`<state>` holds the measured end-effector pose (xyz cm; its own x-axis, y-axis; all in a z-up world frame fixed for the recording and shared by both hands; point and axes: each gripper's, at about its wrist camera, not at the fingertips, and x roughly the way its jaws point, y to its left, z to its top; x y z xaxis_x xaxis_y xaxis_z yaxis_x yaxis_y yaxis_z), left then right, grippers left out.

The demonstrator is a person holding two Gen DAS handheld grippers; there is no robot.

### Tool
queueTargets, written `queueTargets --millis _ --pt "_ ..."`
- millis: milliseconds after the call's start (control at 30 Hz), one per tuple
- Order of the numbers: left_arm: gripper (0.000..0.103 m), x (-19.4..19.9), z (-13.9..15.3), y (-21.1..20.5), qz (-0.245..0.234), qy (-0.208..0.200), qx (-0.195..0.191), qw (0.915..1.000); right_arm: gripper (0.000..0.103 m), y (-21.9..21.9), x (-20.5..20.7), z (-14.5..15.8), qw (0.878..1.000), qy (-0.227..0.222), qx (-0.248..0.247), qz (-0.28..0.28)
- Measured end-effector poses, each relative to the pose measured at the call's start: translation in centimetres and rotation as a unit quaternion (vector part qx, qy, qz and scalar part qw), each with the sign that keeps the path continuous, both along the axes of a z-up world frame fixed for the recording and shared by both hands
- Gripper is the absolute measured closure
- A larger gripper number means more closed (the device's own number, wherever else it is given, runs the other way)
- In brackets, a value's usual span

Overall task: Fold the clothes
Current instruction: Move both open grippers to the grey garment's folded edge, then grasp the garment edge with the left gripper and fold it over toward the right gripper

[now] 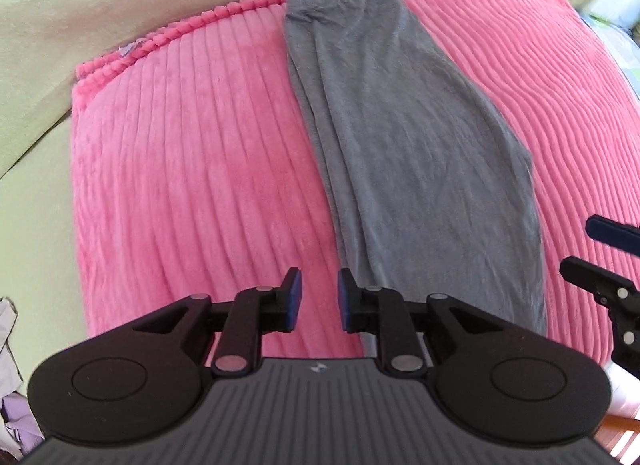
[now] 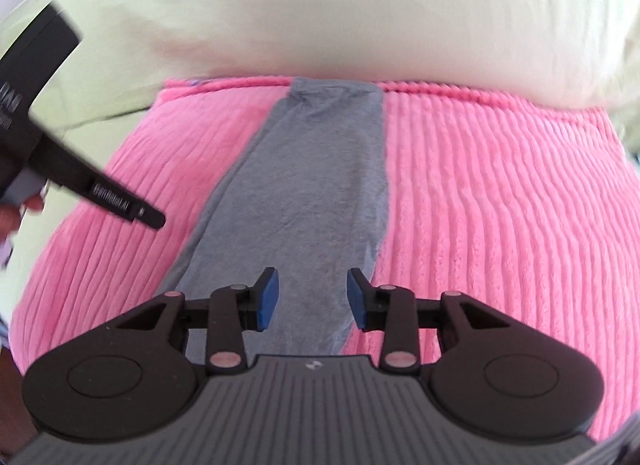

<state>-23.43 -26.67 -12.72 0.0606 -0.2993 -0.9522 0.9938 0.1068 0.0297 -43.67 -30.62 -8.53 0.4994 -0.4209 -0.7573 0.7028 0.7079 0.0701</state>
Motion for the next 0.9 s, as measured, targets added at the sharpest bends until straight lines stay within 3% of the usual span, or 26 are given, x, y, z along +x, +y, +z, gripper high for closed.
queueTargets --millis 100,233,400,567,600,667,700,800,900 --pt "0.074 -3.7 0.0 6.7 -0.098 -0.053 -0.041 0.9929 0.070 4.8 -0.5 0.1 0.991 0.039 -0.064 0.114" --pt "0.068 -9.2 -1.7 13.4 -0.201 -0.104 -0.061 0.9721 0.070 12.8 -2.4 -2.7 0.946 0.097 -0.147 0.274" --pt "0.067 -13.5 -5.4 16.3 -0.261 -0.162 -0.067 0.9493 0.073 17.1 -2.2 -7.6 0.891 0.149 -0.254 0.345" --pt "0.067 -14.2 -6.6 15.7 -0.282 -0.173 -0.077 0.9404 0.073 17.0 -1.1 -9.9 0.868 0.165 -0.286 0.371" --pt "0.067 -14.3 -6.8 15.7 -0.292 -0.180 -0.078 0.9359 0.075 16.8 -1.0 -10.2 0.868 0.163 -0.284 0.374" --pt "0.066 -14.6 -7.1 15.8 -0.322 -0.207 -0.085 0.9200 0.097 16.0 -0.6 -10.0 0.878 0.151 -0.257 0.375" --pt "0.066 -14.7 -7.2 15.9 -0.334 -0.217 -0.089 0.9129 0.097 15.6 -0.5 -9.7 0.883 0.147 -0.246 0.371" --pt "0.056 -15.0 -7.1 15.5 -0.354 -0.220 -0.097 0.9039 0.100 14.3 -0.4 -8.1 0.899 0.124 -0.225 0.355" --pt "0.054 -15.2 -7.3 14.9 -0.373 -0.222 -0.102 0.8952 0.100 13.1 -0.2 -6.5 0.912 0.105 -0.208 0.336"
